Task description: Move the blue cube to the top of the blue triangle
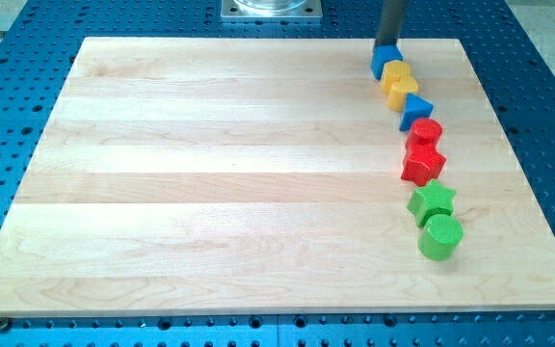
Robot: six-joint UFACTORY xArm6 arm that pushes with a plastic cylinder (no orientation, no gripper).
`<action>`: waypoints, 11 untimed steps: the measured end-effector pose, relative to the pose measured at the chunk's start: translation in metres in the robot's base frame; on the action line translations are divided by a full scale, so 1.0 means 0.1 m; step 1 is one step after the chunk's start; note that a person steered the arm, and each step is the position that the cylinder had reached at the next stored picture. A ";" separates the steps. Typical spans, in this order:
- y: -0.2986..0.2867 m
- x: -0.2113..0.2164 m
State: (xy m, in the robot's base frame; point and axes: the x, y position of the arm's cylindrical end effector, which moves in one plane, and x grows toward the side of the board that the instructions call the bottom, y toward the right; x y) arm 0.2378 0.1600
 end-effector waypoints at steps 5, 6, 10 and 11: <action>-0.12 0.61; 0.28 0.50; 0.02 1.10; -0.09 1.82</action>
